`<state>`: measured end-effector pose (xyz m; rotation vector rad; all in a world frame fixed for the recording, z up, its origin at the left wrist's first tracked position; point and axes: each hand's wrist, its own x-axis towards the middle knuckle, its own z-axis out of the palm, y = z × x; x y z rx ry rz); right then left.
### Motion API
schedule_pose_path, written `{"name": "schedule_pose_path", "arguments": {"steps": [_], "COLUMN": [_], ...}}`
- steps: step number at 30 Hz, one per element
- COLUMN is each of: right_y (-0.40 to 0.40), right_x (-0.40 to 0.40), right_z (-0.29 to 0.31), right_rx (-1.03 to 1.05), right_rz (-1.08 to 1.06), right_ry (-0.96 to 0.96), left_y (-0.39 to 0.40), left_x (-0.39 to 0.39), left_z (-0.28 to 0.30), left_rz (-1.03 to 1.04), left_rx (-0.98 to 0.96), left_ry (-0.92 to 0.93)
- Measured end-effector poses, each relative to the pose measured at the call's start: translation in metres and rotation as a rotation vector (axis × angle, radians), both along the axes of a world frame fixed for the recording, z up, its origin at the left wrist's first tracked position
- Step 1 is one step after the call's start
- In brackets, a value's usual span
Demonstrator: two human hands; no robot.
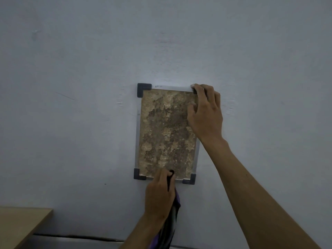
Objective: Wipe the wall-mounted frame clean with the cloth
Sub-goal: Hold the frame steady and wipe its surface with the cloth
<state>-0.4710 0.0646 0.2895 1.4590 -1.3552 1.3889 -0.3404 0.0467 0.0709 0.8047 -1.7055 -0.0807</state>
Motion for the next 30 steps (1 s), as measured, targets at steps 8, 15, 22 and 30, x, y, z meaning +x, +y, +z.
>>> {"name": "schedule_pose_path", "arguments": {"steps": [8, 15, 22, 30], "right_y": [-0.001, -0.002, -0.004, -0.001], "right_x": [0.001, -0.001, 0.000, 0.000], "right_z": [-0.001, -0.001, -0.001, 0.000], "right_rx": [-0.007, -0.013, -0.016, -0.001], "right_rz": [0.009, 0.008, 0.004, 0.015], "right_ry": [-0.010, -0.003, -0.008, -0.009], "left_y": [-0.004, -0.014, -0.016, -0.004], "left_x": [0.024, 0.023, 0.013, 0.015], "left_z": [0.025, 0.053, 0.052, -0.025], "left_rz": [0.097, 0.026, 0.078, 0.029], "left_rx": [-0.076, -0.177, -0.244, -0.030], "left_ry": [0.136, -0.002, 0.082, -0.102]}}
